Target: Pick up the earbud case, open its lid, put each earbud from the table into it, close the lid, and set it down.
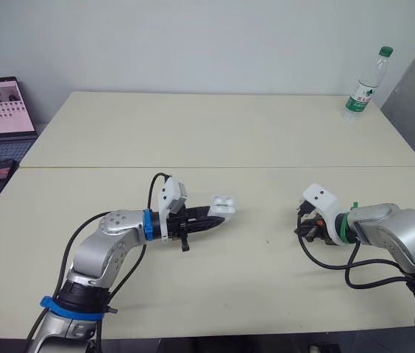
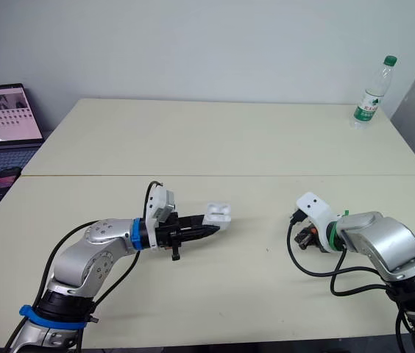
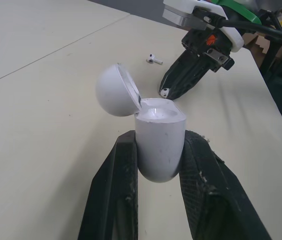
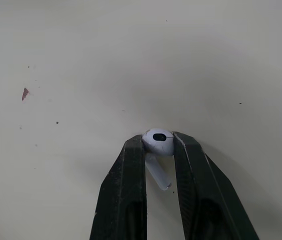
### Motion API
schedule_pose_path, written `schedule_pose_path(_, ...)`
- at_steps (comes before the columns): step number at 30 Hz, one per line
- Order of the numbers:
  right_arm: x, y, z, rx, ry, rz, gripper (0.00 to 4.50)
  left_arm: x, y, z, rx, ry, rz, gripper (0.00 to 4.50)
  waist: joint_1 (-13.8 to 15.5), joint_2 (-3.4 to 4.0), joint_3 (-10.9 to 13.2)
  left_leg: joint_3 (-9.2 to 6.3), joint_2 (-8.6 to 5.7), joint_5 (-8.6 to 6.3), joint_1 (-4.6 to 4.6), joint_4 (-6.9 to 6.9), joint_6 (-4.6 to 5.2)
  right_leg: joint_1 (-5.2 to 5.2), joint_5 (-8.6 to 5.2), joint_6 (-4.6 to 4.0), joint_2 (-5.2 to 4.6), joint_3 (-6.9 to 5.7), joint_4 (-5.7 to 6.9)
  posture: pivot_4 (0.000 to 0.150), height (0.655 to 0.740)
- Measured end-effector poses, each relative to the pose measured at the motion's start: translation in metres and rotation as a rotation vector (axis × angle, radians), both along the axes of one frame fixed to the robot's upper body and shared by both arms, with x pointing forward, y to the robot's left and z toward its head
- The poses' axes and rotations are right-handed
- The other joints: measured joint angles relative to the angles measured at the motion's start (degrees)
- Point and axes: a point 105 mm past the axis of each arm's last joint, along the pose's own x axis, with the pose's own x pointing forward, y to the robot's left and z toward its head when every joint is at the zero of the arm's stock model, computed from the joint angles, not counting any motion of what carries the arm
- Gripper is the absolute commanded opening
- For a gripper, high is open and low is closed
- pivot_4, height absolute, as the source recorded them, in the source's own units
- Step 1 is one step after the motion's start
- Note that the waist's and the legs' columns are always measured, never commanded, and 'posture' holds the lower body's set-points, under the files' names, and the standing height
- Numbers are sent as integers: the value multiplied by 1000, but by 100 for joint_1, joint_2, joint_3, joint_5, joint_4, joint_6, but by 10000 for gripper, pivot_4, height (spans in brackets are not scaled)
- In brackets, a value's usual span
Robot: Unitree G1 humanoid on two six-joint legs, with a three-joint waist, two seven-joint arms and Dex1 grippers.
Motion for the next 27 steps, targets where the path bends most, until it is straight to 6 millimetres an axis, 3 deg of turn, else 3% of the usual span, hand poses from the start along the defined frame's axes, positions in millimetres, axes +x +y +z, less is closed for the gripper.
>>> schedule_pose_path(5,22,22,41,179,-198,9,3964,11,-16,5,-100,-8,71,7379,9,-4,2,-4,0,0,-1,2,0,2,2,0,1,0,1,1500,7362)
schedule_pose_path(10,36,57,83,558,-393,-14,3964,37,-33,19,-246,-50,222,7379,17,-5,2,-6,-1,0,-4,1,0,3,13,-19,3,1,2,1500,7362)
schedule_pose_path(16,45,70,130,866,-577,-90,3964,56,-47,26,-321,-98,310,7379,16,-4,1,-5,-3,0,-3,0,-1,3,14,-19,2,-1,4,1500,7362)
schedule_pose_path(22,41,96,141,1084,-582,-98,3964,68,-67,41,-364,-134,297,7379,12,-4,2,-3,-6,0,-5,0,-1,2,15,-19,3,-5,5,1500,7362)
schedule_pose_path(27,39,108,135,1145,-575,-137,3964,67,-73,53,-428,-143,274,7379,5,-3,2,-1,-2,0,-4,-1,-1,0,15,-19,3,-4,5,1500,7362)
